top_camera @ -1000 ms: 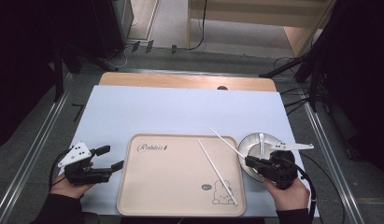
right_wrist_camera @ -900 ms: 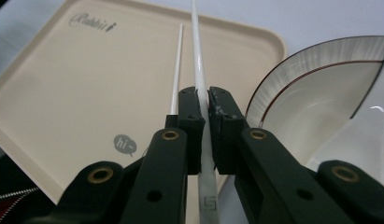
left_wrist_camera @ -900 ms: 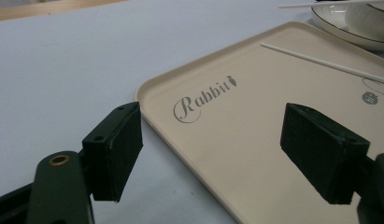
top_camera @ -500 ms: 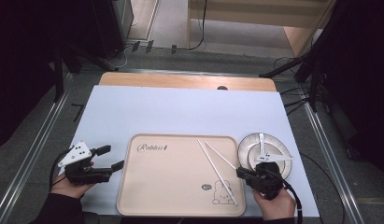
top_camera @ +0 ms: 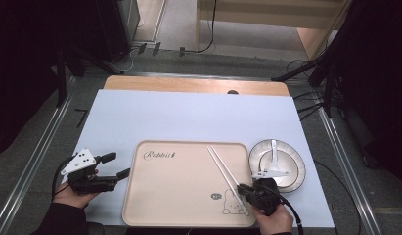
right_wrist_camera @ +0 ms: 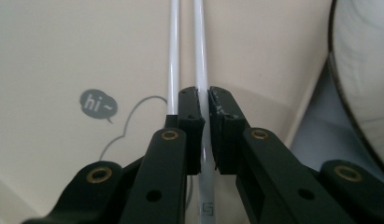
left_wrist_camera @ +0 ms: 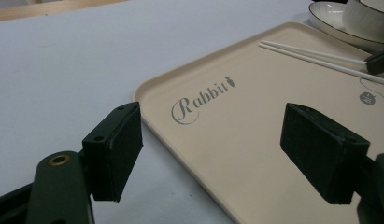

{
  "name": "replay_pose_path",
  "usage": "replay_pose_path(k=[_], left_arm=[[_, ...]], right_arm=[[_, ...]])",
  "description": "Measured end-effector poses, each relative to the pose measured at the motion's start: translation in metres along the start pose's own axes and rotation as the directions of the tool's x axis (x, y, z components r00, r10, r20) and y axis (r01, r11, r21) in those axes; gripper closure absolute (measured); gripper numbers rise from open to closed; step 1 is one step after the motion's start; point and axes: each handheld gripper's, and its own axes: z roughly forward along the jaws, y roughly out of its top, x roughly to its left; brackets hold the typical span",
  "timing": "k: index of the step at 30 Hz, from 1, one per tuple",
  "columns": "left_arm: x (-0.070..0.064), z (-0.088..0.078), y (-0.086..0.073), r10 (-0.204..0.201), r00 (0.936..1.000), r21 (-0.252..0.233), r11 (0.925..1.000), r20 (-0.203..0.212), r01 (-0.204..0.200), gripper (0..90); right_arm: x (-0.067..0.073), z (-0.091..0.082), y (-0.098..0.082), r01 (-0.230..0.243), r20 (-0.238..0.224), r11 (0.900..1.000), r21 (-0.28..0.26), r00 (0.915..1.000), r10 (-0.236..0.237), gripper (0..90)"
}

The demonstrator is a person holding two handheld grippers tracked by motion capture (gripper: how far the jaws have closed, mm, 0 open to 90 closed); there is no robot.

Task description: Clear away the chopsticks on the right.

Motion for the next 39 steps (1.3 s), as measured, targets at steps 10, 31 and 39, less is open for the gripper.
replay_pose_path(k=[10, 31, 39], left_arm=[[0.0, 0.001, 0.0, -0.002, 1.0, 0.001, 1.0, 0.005, 0.002, 21.5], [0.0, 0.001, 0.0, -0.005, 1.0, 0.007, 1.0, 0.003, 0.005, 21.5], [0.0, 0.002, -0.001, 0.0, 1.0, 0.015, 0.9999, 0.0, 0.0, 21.5]], right_arm=[[-0.003, 0.001, -0.002, -0.01, -0.018, 1.0, -0.021, 0.9998, 0.009, 84.0], [-0.01, -0.035, 0.022, 0.096, -0.1, 0.983, -0.16, 0.9886, -0.112, 48.1], [-0.028, -0.048, 0.04, 0.221, -0.154, 0.947, -0.232, 0.9531, -0.261, 31.6]])
